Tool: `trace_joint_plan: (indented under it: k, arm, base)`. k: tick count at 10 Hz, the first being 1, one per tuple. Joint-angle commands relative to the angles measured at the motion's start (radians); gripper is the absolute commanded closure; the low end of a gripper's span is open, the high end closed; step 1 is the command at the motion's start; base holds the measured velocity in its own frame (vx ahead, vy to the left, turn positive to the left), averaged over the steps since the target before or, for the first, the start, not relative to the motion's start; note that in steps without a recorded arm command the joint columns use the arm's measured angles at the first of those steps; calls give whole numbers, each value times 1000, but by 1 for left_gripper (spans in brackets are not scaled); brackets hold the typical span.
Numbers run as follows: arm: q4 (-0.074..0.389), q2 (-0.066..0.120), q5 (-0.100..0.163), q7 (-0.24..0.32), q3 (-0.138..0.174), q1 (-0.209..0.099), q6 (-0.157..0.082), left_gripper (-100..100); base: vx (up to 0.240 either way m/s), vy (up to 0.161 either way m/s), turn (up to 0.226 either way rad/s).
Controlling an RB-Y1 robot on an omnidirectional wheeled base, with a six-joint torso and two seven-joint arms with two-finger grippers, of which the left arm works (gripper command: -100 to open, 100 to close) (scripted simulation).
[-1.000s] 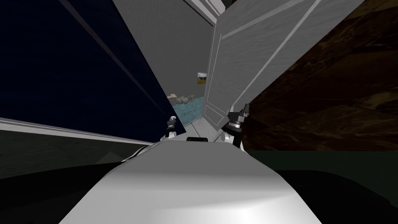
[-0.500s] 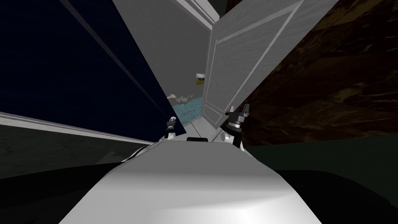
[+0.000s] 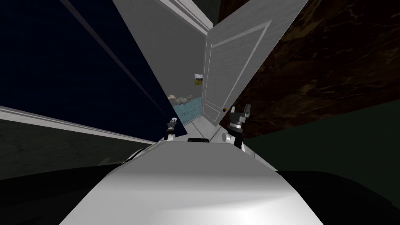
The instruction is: Pull the door open
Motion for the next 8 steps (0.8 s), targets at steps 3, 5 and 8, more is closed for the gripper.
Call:
trace_joint_plan:
  k: [3,5,8]
  arm:
    - [-4,17,-17,36,-35,16,-14,100]
    - [-7,23,-22,47,-47,22,-17,100]
    - [-17,46,-43,87,-90,43,-28,100]
  base:
    - [-160,29,-71]
    - [-192,18,-65]
    - [-166,34,-64]
